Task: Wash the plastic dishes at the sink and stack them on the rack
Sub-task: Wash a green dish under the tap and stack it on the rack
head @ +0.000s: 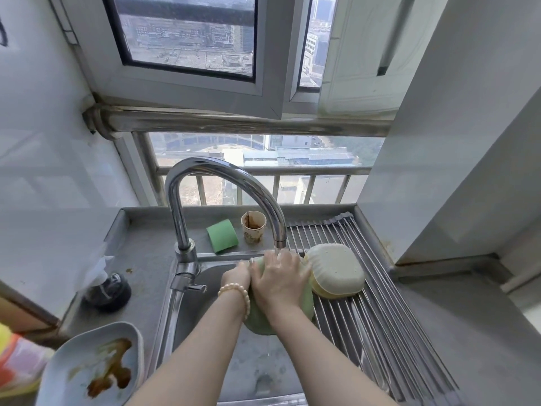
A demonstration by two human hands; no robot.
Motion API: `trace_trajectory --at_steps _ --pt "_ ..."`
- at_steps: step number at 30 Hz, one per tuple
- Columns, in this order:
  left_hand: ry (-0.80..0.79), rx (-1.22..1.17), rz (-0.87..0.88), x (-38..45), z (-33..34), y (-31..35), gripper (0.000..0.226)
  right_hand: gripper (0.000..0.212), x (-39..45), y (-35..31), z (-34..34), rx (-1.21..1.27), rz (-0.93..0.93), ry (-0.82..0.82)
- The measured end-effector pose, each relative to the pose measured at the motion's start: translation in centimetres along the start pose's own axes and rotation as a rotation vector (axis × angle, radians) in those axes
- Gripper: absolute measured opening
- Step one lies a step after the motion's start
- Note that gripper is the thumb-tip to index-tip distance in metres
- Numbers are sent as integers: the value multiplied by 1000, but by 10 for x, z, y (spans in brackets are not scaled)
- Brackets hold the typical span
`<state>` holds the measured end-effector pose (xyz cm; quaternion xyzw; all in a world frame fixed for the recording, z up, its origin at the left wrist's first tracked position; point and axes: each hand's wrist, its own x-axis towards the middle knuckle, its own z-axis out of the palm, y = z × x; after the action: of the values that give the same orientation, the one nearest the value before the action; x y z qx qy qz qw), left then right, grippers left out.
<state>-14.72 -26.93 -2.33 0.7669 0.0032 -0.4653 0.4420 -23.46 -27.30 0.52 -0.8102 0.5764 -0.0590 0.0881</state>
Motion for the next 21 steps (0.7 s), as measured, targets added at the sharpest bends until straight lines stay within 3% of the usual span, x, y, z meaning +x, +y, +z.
trace_trajectory --at_steps 3,7,12,15,17,21 --pt "33 -61 -53 10 5 -12 47 76 9 9 -1 -19 97 -196" --pt "97 -24 9 -5 1 -12 51 68 34 26 -6 181 133 -275" --pt "100 434 315 -32 -4 -7 64 46 46 30 -9 322 166 -403" --pt "112 589 418 -31 -4 -8 58 38 48 31 -7 400 186 -398" --pt "112 482 399 -27 -7 -2 52 35 44 34 -8 469 199 -343" --pt "89 101 171 -23 -8 7 39 38 26 27 2 564 244 -128"
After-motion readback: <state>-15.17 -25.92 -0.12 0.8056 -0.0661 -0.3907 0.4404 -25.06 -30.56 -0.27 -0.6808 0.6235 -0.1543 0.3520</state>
